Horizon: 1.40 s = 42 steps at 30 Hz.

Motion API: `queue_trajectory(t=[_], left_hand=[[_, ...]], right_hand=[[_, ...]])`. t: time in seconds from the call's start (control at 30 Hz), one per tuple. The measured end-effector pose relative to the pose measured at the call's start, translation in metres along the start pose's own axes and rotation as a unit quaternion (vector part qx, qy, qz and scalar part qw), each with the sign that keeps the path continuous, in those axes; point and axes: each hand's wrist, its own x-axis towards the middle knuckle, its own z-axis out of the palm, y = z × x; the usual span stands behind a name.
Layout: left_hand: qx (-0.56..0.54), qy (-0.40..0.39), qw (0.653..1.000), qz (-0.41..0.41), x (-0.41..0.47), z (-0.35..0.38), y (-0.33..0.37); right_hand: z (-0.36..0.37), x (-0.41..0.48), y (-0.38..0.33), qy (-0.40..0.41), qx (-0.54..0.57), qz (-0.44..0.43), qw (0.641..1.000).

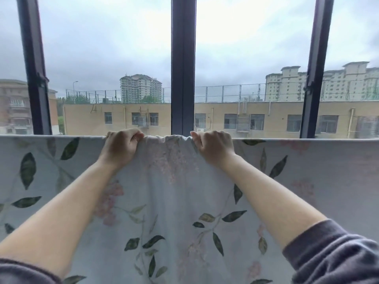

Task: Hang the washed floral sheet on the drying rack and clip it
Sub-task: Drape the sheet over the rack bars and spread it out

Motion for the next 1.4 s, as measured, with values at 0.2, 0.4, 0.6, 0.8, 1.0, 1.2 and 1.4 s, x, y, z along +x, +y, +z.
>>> queue_trajectory(t=[0.2,0.4,0.6,0.8,1.0,1.2,1.4], left_hand=[[0.03,0.084,0.996,0.0,0.006,-0.014,-0.018],[0.048,0.086,0.994,-0.038,-0.007,-0.004,-0.037],[0.103,0.07,0.992,-0.018,-0.009,-0.001,-0.032],[0.083,0.049,0.995,-0.02,-0.01,-0.004,-0.032],[0.058,-0.022,0.998,0.007,-0.013,-0.029,-0.048],[0.118,-0.032,0.992,0.036,-0.015,-0.066,-0.1],[0.132,-0.037,0.99,0.022,-0.015,-0.093,-0.155]], right_hand=[[-0.001,-0.003,-0.007,0.023,0.003,0.013,1.0],[0.003,-0.003,-0.008,0.022,0.004,0.019,1.0],[0.004,-0.001,-0.001,0.016,0.006,0.012,1.0],[0.012,0.026,-0.062,-0.023,0.034,-0.05,0.998],[0.022,0.031,-0.093,0.012,-0.003,-0.028,1.0],[0.023,0.029,-0.103,0.036,-0.045,0.023,0.998],[0.024,0.031,-0.116,0.045,-0.061,0.056,0.996]])
